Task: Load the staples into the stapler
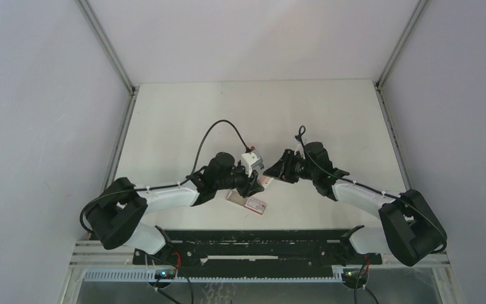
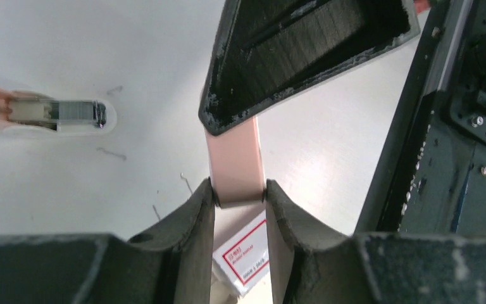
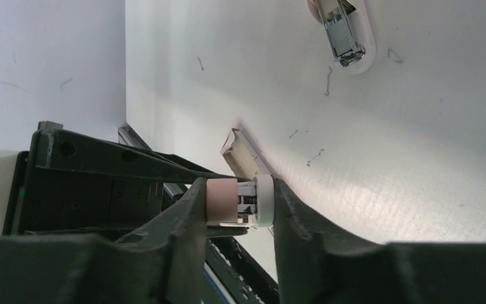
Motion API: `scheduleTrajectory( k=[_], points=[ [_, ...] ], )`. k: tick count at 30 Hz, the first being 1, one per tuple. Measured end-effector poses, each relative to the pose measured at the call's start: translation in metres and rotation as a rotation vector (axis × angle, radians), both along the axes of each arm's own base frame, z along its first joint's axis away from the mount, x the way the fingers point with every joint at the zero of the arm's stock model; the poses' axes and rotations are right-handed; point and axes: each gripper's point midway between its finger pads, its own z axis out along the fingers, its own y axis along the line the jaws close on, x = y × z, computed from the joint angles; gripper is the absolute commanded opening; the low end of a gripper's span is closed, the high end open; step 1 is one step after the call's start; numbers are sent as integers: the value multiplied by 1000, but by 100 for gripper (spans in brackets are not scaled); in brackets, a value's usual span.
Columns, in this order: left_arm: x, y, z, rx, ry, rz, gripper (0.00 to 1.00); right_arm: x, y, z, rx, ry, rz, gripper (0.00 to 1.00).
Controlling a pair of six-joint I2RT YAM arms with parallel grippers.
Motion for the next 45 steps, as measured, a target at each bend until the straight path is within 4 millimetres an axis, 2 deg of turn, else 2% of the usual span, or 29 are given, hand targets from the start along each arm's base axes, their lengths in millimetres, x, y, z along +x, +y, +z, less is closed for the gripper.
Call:
scheduleTrajectory(
  k=[1, 3, 6, 9, 13, 19, 24, 26, 29, 32, 36, 38, 40, 44, 45],
  points=[
    [0, 0, 0, 0, -1, 1, 2, -1, 0, 0, -1, 2, 3, 14],
    [0, 1, -1, 4, 1, 4, 15, 0, -1, -1, -4, 4, -1, 1],
    [0, 1, -1, 6, 0, 6, 40, -1, -1, -2, -6, 5, 0, 0],
    [2, 2, -1, 7, -5, 20, 53, 1, -4, -1, -14, -1, -11, 0],
    [7, 7, 12, -13, -34, 70, 62, 5, -18, -1, -54, -17, -44, 0],
    [16, 29, 60, -96, -109, 225, 75, 25, -67, -1, -185, -94, -174, 0],
    [32, 68, 105, -200, -108, 431, 78, 40, -112, -17, -297, -87, -278, 0],
    [42, 92, 113, -242, -77, 536, 80, 45, -128, -22, -314, -80, -313, 0],
    [49, 123, 113, -284, -31, 651, 80, 49, -147, -35, -334, -51, -352, 0],
    [48, 138, 108, -291, 17, 706, 80, 49, -160, -50, -342, 2, -376, 11],
    [44, 142, 102, -290, 68, 720, 80, 52, -164, -59, -315, 34, -380, 47],
    [42, 142, 99, -283, 88, 721, 80, 54, -166, -59, -308, 33, -384, 60],
    [41, 142, 97, -281, 101, 719, 80, 53, -169, -62, -314, 39, -387, 67],
    [42, 141, 90, -266, 121, 720, 80, 48, -176, -69, -329, 62, -400, 77],
    [42, 141, 89, -262, 124, 721, 80, 48, -177, -70, -332, 65, -406, 84]
  ],
)
